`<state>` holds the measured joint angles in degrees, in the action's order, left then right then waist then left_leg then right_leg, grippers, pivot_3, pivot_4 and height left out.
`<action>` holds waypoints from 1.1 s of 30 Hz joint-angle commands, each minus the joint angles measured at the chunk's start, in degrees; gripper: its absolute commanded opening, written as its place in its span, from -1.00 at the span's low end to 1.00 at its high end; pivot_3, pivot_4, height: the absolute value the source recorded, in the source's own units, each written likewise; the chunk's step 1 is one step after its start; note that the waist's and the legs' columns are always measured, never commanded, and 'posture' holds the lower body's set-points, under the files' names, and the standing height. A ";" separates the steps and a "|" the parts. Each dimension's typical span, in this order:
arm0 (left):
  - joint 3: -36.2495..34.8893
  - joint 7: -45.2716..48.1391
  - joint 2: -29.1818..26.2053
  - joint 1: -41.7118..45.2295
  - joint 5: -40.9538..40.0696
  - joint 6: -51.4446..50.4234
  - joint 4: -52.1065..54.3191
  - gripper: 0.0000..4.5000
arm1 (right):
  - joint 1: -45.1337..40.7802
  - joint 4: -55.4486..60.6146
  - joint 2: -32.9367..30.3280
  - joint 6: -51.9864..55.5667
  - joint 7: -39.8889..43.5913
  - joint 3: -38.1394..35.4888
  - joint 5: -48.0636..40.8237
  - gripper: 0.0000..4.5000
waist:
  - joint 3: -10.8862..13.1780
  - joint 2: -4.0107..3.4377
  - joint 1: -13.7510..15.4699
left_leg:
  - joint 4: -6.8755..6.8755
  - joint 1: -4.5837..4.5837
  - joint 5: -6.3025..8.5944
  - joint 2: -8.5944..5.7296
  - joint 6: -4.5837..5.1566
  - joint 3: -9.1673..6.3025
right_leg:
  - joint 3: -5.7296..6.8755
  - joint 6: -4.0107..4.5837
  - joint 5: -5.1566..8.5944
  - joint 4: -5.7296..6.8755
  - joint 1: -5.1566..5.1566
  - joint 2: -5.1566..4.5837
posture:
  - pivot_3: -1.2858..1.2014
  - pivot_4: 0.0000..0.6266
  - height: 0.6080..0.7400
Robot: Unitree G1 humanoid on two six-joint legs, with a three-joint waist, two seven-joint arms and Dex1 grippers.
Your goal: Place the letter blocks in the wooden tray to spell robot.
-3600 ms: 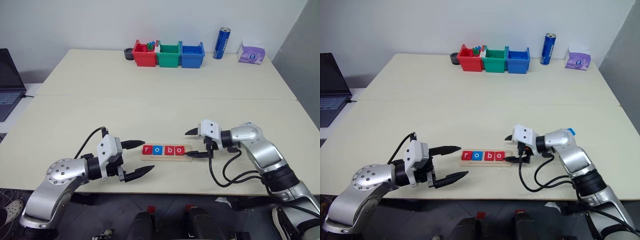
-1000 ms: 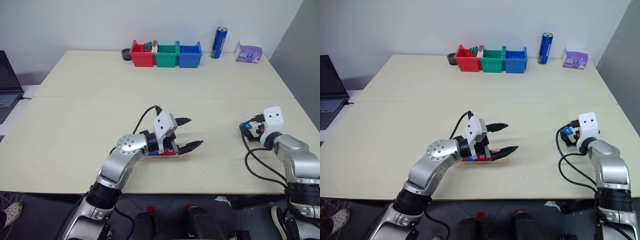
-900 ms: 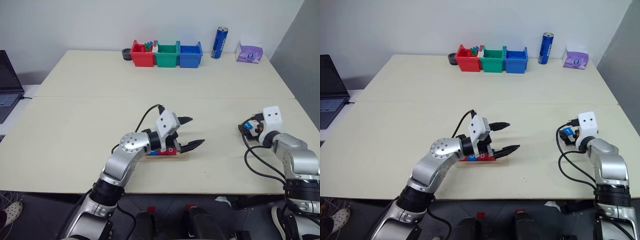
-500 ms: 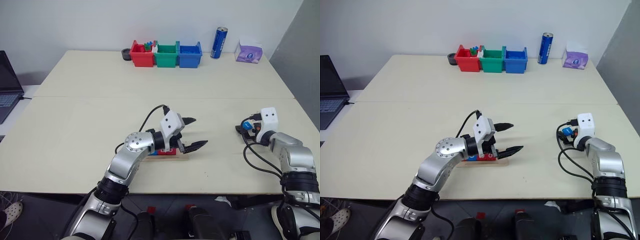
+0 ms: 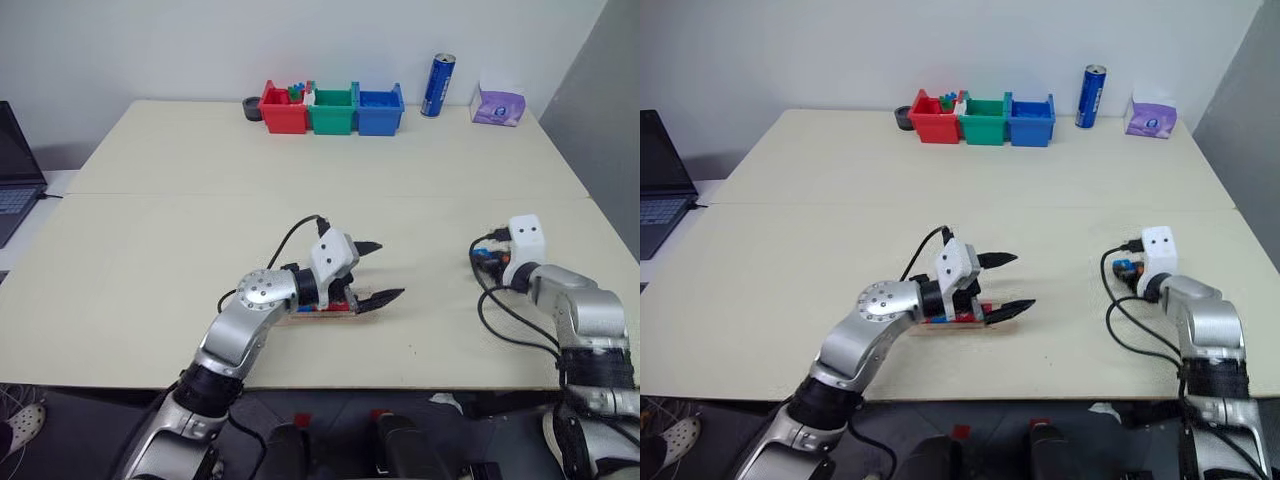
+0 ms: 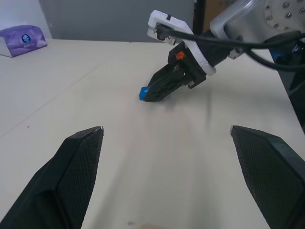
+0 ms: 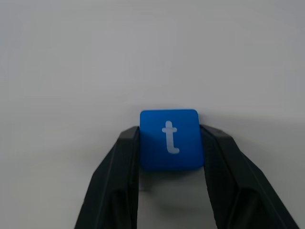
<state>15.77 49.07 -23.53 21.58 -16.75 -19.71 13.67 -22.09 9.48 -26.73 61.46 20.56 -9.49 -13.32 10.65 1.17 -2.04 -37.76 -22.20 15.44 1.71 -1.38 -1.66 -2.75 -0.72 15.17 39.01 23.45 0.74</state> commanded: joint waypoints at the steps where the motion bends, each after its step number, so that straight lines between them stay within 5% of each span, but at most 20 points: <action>1: -3.04 4.49 -5.42 -5.03 -3.75 -1.11 7.50 1.00 | 4.36 20.98 4.24 16.77 -3.27 2.08 -4.43 -0.35 | -0.03 -0.05 0.00 | 0.04 -0.02 0.00 0.03 0.00 -0.06 | 0.04 0.05 0.03 0.02 0.03 0.00 | 0.03 -0.52 1.00; 5: -4.47 6.89 -10.08 -10.13 -5.43 -1.26 10.84 1.00 | 7.10 31.58 13.16 29.23 -7.85 3.27 -4.15 -0.35 | -0.03 -0.06 0.22 | 0.03 -0.19 -0.01 0.03 -0.01 -0.35 | 0.30 -0.10 0.19 0.02 0.10 0.00 | 0.03 -0.52 1.00; 11: -5.09 6.57 -11.34 -11.49 -5.94 -1.53 11.69 1.00 | 8.71 33.46 18.25 31.04 -11.81 4.32 -3.45 -0.35 | -0.03 -0.06 0.39 | -0.15 -0.18 -0.04 -0.08 -0.06 -0.21 | 0.30 -0.26 0.13 -0.05 0.00 -0.32 | 0.03 -0.52 1.00; 19: -4.61 6.14 -10.67 -11.18 -5.68 -2.09 11.76 1.00 | 7.35 33.86 18.37 31.04 -10.71 2.95 -6.20 0.90 | -0.03 -0.06 0.23 | -0.11 -0.15 -0.03 -0.09 -0.05 -0.02 | 0.27 -0.32 0.10 -0.09 0.02 -0.27 | 0.03 -0.52 1.00; 21: -5.09 6.54 -11.03 -11.41 -5.79 -1.85 11.49 1.00 | 6.31 34.26 16.10 31.04 -9.48 2.10 -7.76 0.98 | -0.03 -0.06 0.23 | -0.11 -0.15 -0.03 -0.10 -0.05 -0.02 | 0.27 -0.32 0.10 -0.08 0.03 -0.26 | 0.03 -0.52 1.00; 27: -6.97 8.00 -12.19 -12.38 -6.60 -0.54 10.40 1.00 | 3.82 33.48 -6.14 21.11 5.63 5.01 -13.27 0.98 | 0.00 -0.05 0.27 | -0.11 -0.22 -0.02 -0.17 -0.04 0.06 | 0.27 -0.32 0.10 -0.15 0.09 -0.28 | 0.03 -0.52 1.00; 33: -9.08 11.08 -12.97 -12.77 -9.84 0.51 10.66 1.00 | 14.32 19.29 -20.78 -23.97 30.60 12.13 -6.36 0.98 | 0.03 0.00 0.23 | -0.05 -0.26 0.03 -0.10 0.05 0.02 | 0.31 -0.27 0.14 -0.35 0.08 -0.03 | 0.03 -0.52 1.00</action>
<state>8.06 59.08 -36.05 8.61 -25.12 -20.69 22.86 -8.70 31.67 -46.79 49.13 45.42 1.36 -21.98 10.68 1.17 -1.81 -37.81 -22.46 15.47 1.62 -1.33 -1.62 -2.45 -0.99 15.31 38.66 23.53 0.72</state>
